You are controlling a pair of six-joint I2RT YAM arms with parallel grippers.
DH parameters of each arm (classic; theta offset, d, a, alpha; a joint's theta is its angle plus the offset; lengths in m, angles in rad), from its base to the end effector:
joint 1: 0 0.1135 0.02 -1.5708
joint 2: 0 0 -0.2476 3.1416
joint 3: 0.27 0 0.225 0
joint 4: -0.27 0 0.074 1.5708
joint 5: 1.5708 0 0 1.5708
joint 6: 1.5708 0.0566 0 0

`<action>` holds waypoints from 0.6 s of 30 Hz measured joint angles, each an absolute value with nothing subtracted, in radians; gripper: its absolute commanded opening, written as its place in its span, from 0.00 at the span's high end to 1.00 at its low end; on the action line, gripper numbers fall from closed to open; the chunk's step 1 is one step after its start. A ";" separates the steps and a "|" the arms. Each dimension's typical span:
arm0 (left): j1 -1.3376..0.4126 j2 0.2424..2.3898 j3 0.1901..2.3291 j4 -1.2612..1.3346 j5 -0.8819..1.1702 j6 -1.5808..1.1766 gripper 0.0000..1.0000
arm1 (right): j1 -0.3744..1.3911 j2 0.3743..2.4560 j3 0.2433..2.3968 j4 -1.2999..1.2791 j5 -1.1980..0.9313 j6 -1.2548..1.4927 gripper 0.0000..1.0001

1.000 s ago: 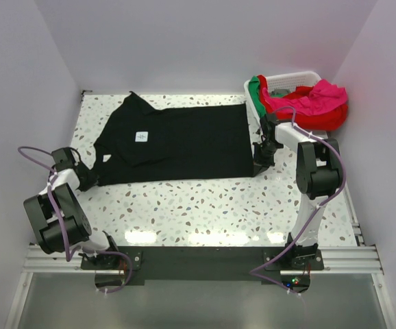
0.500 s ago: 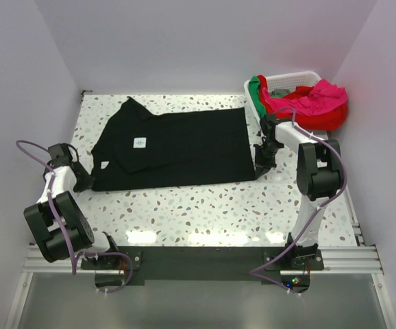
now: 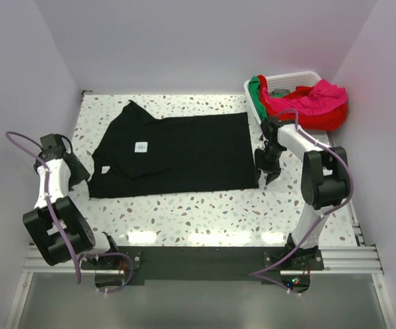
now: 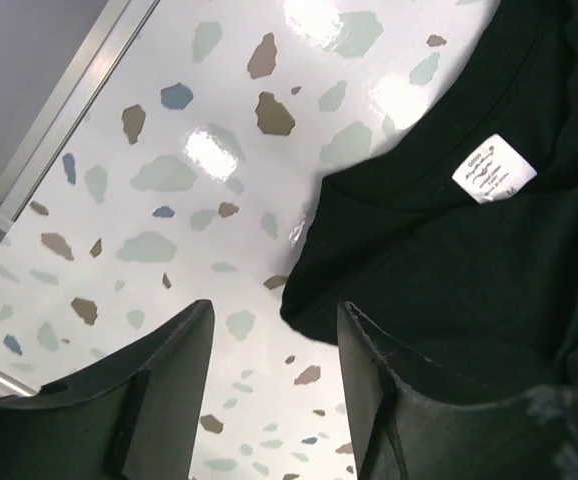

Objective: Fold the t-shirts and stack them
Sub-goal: Fold the tshirt

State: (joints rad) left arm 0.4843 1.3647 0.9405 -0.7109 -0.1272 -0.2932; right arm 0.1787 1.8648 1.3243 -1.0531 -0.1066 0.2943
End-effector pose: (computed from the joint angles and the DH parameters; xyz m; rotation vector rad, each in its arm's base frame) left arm 0.2149 0.1212 0.2033 -1.0629 2.4942 0.2291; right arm 0.2997 0.0602 0.1601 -0.1804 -3.0855 -0.1520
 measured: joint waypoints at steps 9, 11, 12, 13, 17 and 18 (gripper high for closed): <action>0.362 1.164 0.939 -0.716 -0.067 -0.349 0.43 | 0.234 1.806 1.428 -1.100 -0.089 0.284 0.43; 0.278 1.149 0.913 -0.659 -0.006 -0.387 0.44 | 0.268 1.792 1.445 -1.083 -0.101 0.290 0.43; 0.244 1.151 0.892 -0.631 0.027 -0.409 0.44 | 0.287 1.789 1.449 -1.075 -0.109 0.295 0.43; 0.218 1.161 0.870 -0.604 0.056 -0.431 0.44 | 0.306 1.788 1.451 -1.066 -0.120 0.301 0.43; 0.149 1.259 0.819 -0.536 0.107 -0.493 0.44 | 0.384 1.789 1.451 -1.027 -0.165 0.334 0.43; 0.136 1.291 0.819 -0.525 0.113 -0.505 0.44 | 0.396 1.789 1.451 -1.019 -0.175 0.339 0.43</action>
State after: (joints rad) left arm 0.1364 1.2907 0.8188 -0.5255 0.1127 -0.5045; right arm 0.3958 1.7889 1.4509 -1.0191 -0.1749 0.3389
